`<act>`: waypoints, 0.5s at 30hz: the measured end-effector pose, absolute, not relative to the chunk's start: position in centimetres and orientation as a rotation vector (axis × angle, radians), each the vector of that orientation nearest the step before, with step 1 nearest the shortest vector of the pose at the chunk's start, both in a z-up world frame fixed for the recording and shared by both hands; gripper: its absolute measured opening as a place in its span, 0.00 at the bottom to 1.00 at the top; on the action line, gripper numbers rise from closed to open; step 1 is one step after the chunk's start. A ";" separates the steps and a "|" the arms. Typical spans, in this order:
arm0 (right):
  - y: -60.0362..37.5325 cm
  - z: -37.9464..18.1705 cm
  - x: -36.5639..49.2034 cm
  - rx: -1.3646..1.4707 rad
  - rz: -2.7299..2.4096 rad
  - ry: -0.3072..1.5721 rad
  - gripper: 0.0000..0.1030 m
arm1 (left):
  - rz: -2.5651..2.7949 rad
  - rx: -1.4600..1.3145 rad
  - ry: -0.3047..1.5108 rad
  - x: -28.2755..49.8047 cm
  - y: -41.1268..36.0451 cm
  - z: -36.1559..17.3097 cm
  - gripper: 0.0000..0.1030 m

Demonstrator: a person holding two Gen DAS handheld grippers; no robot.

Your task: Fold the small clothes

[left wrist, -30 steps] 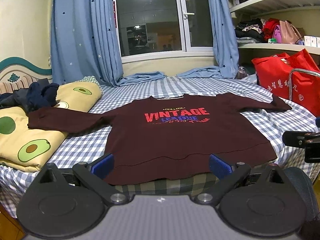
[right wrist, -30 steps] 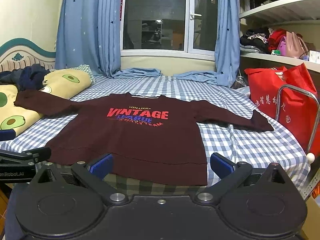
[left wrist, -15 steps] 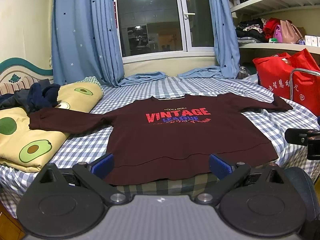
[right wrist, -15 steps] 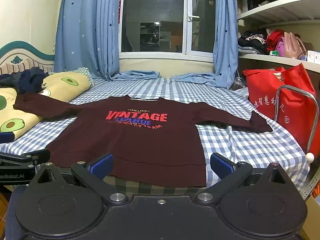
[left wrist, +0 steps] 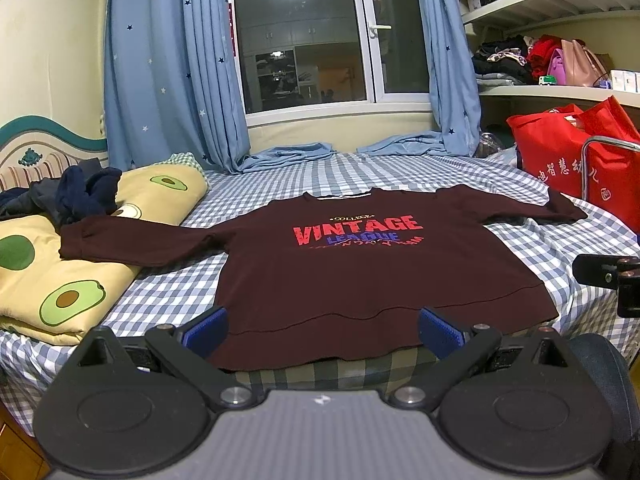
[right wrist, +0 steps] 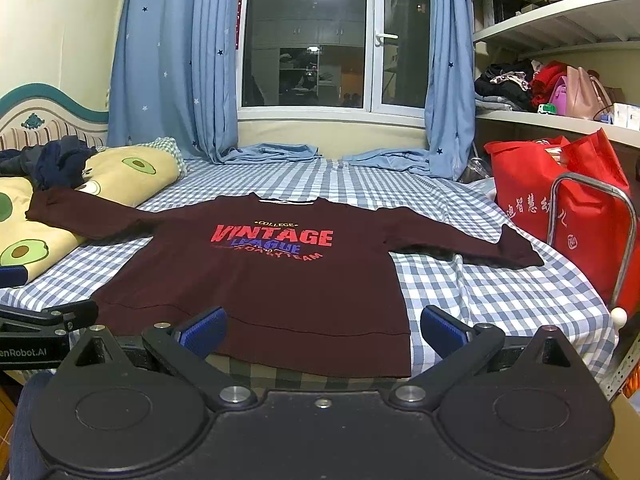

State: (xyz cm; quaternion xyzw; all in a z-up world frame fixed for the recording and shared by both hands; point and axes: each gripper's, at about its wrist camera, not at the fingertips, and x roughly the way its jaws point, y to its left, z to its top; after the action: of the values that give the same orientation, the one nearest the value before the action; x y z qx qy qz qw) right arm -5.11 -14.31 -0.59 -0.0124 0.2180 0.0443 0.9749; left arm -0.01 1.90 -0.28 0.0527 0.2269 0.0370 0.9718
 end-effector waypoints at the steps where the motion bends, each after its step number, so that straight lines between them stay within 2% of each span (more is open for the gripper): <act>1: -14.3 -0.6 -5.1 -0.026 0.090 0.440 1.00 | 0.075 0.106 0.459 0.0 1.8 -0.3 0.99; 15: -14.3 -0.6 -5.1 -0.027 0.091 0.442 1.00 | 0.074 0.107 0.460 0.0 1.8 -0.2 0.99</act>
State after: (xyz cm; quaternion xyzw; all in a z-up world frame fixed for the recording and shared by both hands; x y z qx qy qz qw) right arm -5.07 -14.26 -0.56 -0.0136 0.2192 0.0451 0.9745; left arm 0.02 1.84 -0.22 0.0530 0.2277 0.0365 0.9716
